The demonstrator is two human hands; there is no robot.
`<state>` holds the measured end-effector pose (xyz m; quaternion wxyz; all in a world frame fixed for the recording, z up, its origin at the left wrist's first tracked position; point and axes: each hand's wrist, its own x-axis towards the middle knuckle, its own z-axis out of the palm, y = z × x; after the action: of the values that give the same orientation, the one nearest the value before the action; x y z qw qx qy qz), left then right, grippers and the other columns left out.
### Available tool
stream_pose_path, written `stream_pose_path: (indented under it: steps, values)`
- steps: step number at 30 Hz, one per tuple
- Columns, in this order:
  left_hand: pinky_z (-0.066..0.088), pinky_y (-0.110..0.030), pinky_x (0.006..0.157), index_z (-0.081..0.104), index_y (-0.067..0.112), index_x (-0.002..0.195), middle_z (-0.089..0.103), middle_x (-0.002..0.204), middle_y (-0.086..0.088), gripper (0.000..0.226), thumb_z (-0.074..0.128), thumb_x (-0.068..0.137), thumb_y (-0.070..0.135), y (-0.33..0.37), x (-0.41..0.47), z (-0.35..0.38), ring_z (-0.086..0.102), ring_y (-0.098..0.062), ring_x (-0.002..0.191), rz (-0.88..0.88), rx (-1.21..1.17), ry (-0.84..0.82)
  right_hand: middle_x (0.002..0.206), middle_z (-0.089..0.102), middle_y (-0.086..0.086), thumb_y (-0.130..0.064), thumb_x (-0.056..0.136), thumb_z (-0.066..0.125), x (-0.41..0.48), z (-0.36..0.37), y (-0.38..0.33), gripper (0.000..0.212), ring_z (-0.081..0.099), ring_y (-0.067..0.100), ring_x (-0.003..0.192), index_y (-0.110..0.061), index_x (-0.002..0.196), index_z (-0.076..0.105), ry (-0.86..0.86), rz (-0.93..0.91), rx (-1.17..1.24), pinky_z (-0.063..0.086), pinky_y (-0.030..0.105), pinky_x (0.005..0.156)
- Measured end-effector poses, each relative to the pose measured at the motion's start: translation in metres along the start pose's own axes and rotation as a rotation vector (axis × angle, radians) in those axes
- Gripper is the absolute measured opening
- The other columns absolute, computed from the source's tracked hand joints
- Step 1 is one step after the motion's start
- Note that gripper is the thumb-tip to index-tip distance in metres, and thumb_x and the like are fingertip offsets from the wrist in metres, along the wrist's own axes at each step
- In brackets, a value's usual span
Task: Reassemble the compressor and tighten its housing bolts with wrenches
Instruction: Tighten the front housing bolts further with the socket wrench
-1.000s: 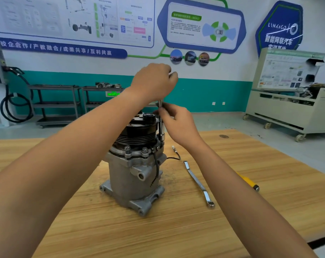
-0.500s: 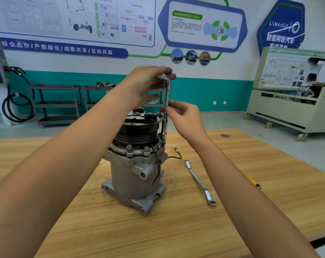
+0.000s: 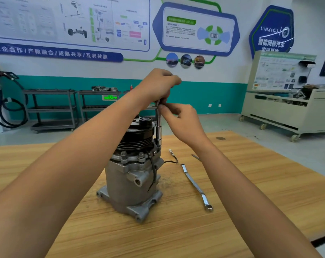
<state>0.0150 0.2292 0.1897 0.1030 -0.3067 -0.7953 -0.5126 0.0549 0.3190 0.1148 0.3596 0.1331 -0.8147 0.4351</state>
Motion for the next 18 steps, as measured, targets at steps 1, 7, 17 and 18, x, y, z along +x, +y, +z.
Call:
stream_pose_path:
  steps: [1,7,17,18]
  values:
    - [0.03,-0.021,0.044,0.04,0.013,0.061,0.031,0.042,0.003,0.033,0.053,0.091,0.018,0.002,0.0,0.001,0.029,-0.012,0.036,0.035,0.008,-0.036,0.093,0.07,0.02,-0.019,0.096,0.052,0.002,-0.002,0.0,0.03,0.062,0.029,0.092,0.005,0.094,0.068,-0.06,0.027,0.001,0.044,0.037,0.077]
    - [0.022,-0.03,0.051,0.052,0.008,0.067,0.044,0.064,-0.006,0.046,0.038,0.097,0.041,0.017,-0.011,0.0,0.043,-0.025,0.066,0.335,0.99,0.105,0.088,0.072,0.015,-0.016,0.091,0.059,0.003,-0.001,-0.002,0.022,0.066,0.027,0.089,0.002,0.088,0.071,-0.017,0.075,0.057,0.048,0.046,0.085]
    - [0.054,-0.025,0.064,0.067,0.015,0.088,0.063,0.065,0.005,0.02,0.057,0.091,0.032,-0.004,-0.024,-0.021,0.06,-0.003,0.055,0.062,0.14,0.131,0.097,0.07,0.002,-0.014,0.095,0.051,-0.001,0.004,-0.001,0.023,0.062,0.011,0.097,-0.007,0.107,0.069,-0.073,0.059,0.106,0.043,0.015,0.083]
    - [0.051,-0.025,0.065,0.066,0.018,0.085,0.065,0.065,0.008,0.02,0.055,0.092,0.033,-0.009,-0.024,-0.023,0.06,-0.001,0.057,-0.035,-0.055,0.082,0.105,0.069,0.005,-0.009,0.096,0.048,-0.001,0.004,0.0,0.025,0.061,0.012,0.102,-0.006,0.114,0.066,-0.118,0.064,0.144,0.044,0.02,0.09]
